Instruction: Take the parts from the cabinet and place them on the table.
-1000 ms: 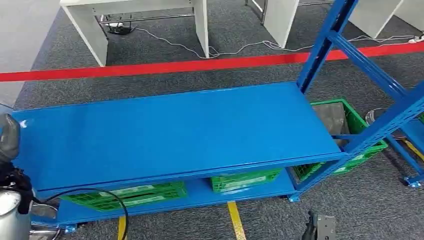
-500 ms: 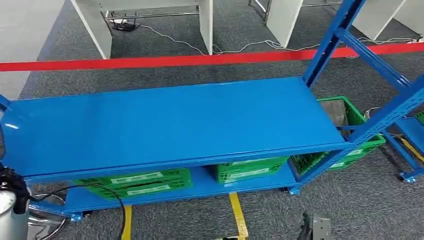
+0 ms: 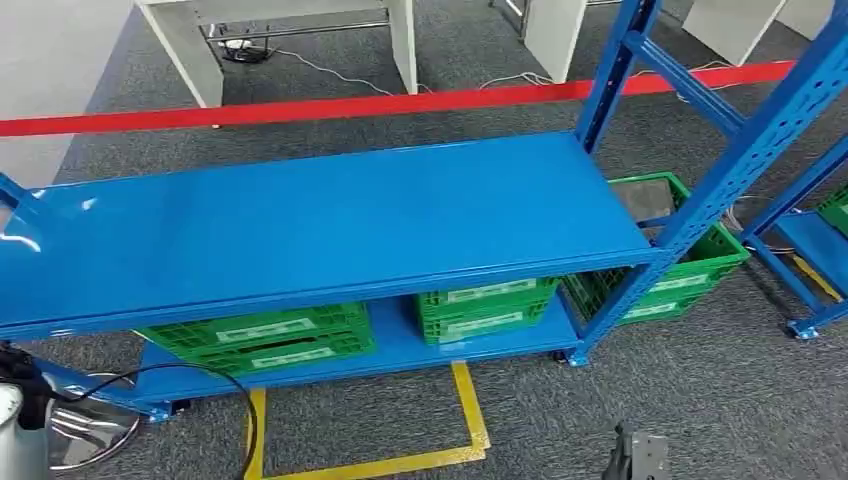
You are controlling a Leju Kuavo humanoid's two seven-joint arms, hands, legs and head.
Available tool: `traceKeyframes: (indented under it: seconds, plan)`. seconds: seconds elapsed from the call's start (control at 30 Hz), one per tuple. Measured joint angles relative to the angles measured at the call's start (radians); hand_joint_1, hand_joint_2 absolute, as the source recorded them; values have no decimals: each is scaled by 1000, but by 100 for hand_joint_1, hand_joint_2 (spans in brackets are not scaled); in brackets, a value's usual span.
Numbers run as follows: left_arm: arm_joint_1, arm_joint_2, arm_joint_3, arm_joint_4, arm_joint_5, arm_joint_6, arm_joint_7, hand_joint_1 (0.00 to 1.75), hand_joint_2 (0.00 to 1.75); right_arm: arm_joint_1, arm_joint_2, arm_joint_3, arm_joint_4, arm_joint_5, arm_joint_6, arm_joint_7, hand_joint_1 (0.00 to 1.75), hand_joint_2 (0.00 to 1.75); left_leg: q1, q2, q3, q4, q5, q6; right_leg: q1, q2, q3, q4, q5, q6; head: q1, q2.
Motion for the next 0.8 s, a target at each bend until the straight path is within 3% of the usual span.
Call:
traceKeyframes:
  seconds: [0.03, 0.07, 0.1, 0.13, 0.17, 0.27, 0.3, 0.37, 0.43, 0.47, 0.5, 0.57, 0.6, 0.67, 0.7, 0.77, 0.8]
  plan:
    - [-1, 0, 0, 0, 2, 2, 0, 175, 175, 0, 0, 0, 0, 0, -1, 0, 0, 0, 0, 0, 36, -44, 36, 3, 1, 0, -15, 5, 7, 1, 0, 0]
    - [-2, 0, 0, 0, 3, 8, -1, 175, 175, 0, 0, 0, 0, 1, -2, 0, 0, 0, 0, 0, 91, -122, 68, 7, 1, 2, -28, 10, 14, 4, 0, 0]
    - [-5, 0, 0, 0, 4, 15, -2, 175, 175, 0, 1, 0, 0, 2, -3, 0, 0, 0, -1, -2, 154, -218, 83, 14, 1, 3, -35, 15, 20, 7, 0, 0]
    - [-10, 1, 0, 0, 5, 20, -3, 175, 175, -1, 2, 0, 0, 2, -3, 0, 0, 0, -4, -5, 199, -291, 50, 20, 4, 4, -42, 16, 26, 13, 0, 0]
    - [-13, 1, 0, 0, 5, 25, -5, 175, 175, -3, 3, 0, 0, 3, -4, 0, 0, 0, -7, -6, 212, -323, 47, 23, 4, 4, -45, 17, 33, 19, 2, 0]
    - [-17, 3, 0, 0, 7, 32, -6, 175, 175, -2, 5, 0, 0, 5, -4, 0, 0, 0, -16, -5, 195, -324, 68, 44, -2, 4, -50, 9, 60, 39, 2, 0]
    - [-19, 2, 0, 0, 8, 35, -7, 175, 175, -3, 5, 0, 0, 5, -5, 0, 0, 0, -8, 2, 189, -336, 85, 55, -4, 5, -59, 19, 44, 42, 0, 0]
    - [-26, 2, 0, 0, 11, 37, -7, 175, 175, -3, 5, 0, 0, 6, -6, 0, 0, 0, -10, 3, 158, -336, 107, 69, -5, 6, -99, 103, -68, 49, 8, 0]
    - [-25, 1, 0, 0, 14, 40, -7, 175, 175, -3, 5, 0, 0, 6, -6, 0, 0, 0, -12, 4, 127, -335, 132, 70, -6, 5, -132, 254, -162, 55, 5, 0]
    - [-25, 1, 0, 0, 14, 43, -7, 175, 175, -2, 5, 0, 0, 7, -6, 0, 0, 0, -12, 5, 110, -334, 144, 68, -6, 5, -138, 310, -168, 57, 8, 0]
    - [-25, 1, 0, 0, 16, 46, -7, 175, 175, -2, 5, 0, 1, 7, -6, 0, 0, 0, -12, 5, 92, -332, 157, 67, -6, 5, -126, 325, -136, 59, 6, 0]
    - [-25, 2, 0, 0, 21, 48, -7, 175, 175, -3, 5, 0, 1, 9, -7, 0, 0, 0, -11, 5, 58, -326, 178, 62, -7, 4, -57, 252, -53, 57, 7, 0]
    - [-25, 2, 0, 0, 23, 49, -7, 175, 175, -4, 5, 0, 1, 10, -7, 0, 0, 0, -10, 5, 42, -321, 188, 59, -7, 4, 1, 175, -34, 56, 7, 0]
    - [-25, 3, 2, 0, 23, 49, -7, 175, 175, -10, 5, 1, 0, 11, -8, 0, 0, 0, -16, 5, 19, -304, 201, 48, -5, 5, 129, -10, -90, 53, 10, 0]
    - [-25, 3, 5, 0, 23, 49, -7, 175, 175, -13, 6, 1, 1, 11, -8, 0, 0, 0, -16, 6, 14, -302, 215, 42, -5, 8, 120, -28, -106, 43, 8, 0]
    - [-25, 6, 6, 0, 26, 49, -7, 175, 175, -10, 6, 0, 1, 11, -10, 0, 0, 0, -12, 6, 13, -306, 234, 33, 1, 9, 107, -18, -95, 33, 9, 0]
    - [-24, 6, 6, 0, 31, 49, -7, 175, 175, -8, 8, 0, 1, 11, -11, 0, 0, 0, -9, 5, 8, -301, 231, 29, -7, 4, 100, -23, -82, 21, 10, 0]
